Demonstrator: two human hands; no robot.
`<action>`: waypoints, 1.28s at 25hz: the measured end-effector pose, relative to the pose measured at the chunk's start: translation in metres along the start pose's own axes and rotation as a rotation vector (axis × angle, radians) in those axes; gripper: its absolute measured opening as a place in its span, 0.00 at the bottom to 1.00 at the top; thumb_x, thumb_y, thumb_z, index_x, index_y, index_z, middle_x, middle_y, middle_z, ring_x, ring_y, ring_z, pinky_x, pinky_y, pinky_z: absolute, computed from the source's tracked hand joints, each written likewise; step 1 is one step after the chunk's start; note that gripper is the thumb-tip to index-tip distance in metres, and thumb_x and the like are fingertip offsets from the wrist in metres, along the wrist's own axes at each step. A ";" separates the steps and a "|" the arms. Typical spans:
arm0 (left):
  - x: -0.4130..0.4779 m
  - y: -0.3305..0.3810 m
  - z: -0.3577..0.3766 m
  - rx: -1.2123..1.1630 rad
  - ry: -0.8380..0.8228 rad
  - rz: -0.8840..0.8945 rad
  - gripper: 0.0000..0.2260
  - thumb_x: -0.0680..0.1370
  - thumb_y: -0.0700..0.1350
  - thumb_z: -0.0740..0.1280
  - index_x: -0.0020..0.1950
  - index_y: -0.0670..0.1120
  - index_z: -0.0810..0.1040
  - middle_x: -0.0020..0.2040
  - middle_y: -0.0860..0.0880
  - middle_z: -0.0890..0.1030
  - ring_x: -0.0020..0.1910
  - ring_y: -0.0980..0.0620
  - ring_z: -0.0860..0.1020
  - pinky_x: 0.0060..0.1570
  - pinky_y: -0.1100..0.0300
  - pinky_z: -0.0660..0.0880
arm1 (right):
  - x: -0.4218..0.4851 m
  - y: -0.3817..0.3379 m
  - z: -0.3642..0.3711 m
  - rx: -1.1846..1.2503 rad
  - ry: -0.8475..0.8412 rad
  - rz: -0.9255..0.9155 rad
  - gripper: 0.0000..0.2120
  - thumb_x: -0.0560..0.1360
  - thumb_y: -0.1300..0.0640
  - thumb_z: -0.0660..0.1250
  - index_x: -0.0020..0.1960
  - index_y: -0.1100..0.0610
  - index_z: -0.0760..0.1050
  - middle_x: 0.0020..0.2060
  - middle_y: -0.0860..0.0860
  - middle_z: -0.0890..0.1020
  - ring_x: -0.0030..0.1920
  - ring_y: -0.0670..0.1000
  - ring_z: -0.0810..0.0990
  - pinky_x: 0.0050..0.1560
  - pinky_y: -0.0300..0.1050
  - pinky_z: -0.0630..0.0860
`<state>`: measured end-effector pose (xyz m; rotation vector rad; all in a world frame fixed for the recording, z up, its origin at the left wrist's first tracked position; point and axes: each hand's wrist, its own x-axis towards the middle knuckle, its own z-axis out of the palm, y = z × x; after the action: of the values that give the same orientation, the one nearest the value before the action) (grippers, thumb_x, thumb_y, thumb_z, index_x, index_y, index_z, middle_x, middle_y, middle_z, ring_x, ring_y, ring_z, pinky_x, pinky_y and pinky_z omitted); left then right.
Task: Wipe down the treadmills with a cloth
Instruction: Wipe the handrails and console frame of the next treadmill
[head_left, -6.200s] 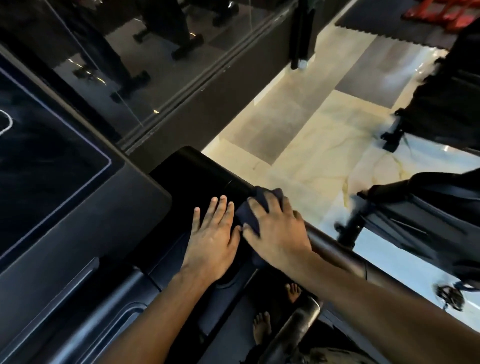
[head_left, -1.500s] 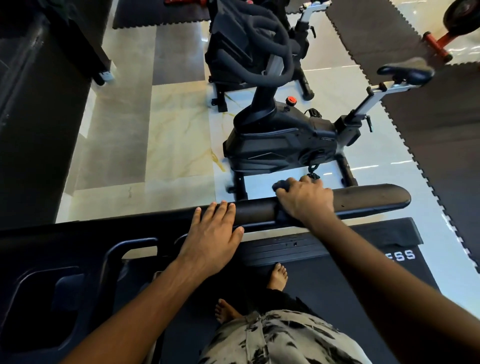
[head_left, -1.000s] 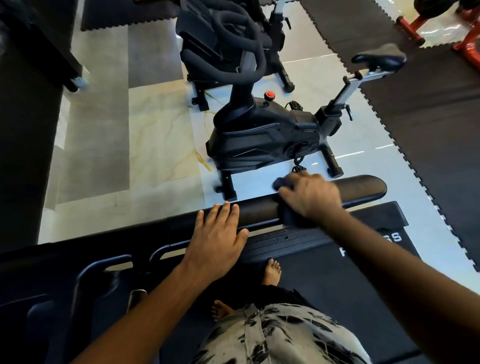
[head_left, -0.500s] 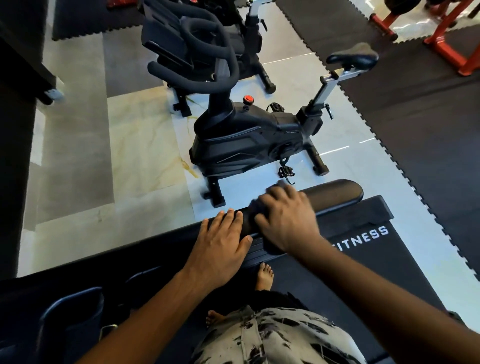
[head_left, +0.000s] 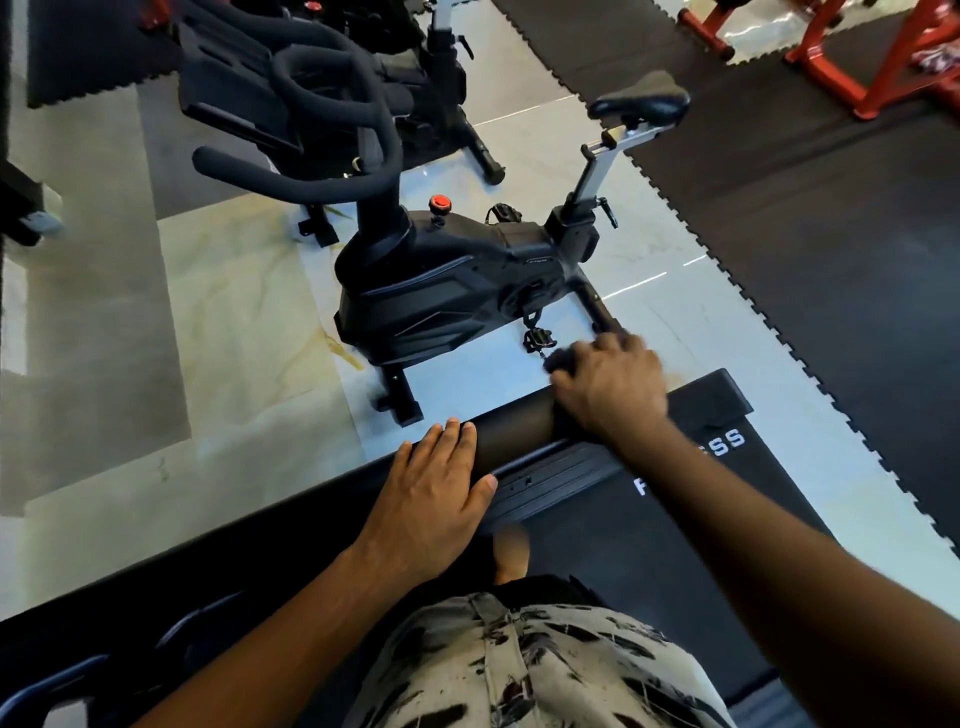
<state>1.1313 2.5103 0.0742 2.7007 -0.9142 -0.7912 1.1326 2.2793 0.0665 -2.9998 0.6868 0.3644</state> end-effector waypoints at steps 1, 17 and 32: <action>0.003 0.005 0.000 0.000 0.000 0.005 0.29 0.83 0.58 0.47 0.80 0.48 0.44 0.80 0.50 0.46 0.79 0.53 0.44 0.77 0.51 0.44 | -0.012 -0.007 0.007 0.005 0.047 -0.135 0.27 0.77 0.38 0.47 0.66 0.48 0.74 0.64 0.53 0.77 0.65 0.57 0.71 0.59 0.53 0.72; 0.066 0.036 -0.007 -0.211 -0.113 0.339 0.25 0.83 0.56 0.51 0.79 0.53 0.51 0.80 0.56 0.51 0.77 0.62 0.47 0.77 0.52 0.49 | -0.073 -0.006 0.042 1.474 0.552 0.789 0.16 0.73 0.57 0.67 0.59 0.44 0.76 0.56 0.46 0.79 0.55 0.45 0.76 0.56 0.39 0.71; 0.088 0.043 -0.019 -0.418 -0.306 0.437 0.28 0.79 0.62 0.48 0.76 0.52 0.61 0.77 0.59 0.58 0.75 0.66 0.53 0.76 0.60 0.50 | -0.037 -0.042 0.070 2.050 0.666 1.211 0.20 0.82 0.48 0.59 0.73 0.52 0.70 0.67 0.51 0.71 0.63 0.48 0.72 0.60 0.40 0.67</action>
<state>1.1784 2.4223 0.0667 1.9606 -1.1888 -1.1545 1.1031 2.3394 0.0068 -0.5186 1.4017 -0.8418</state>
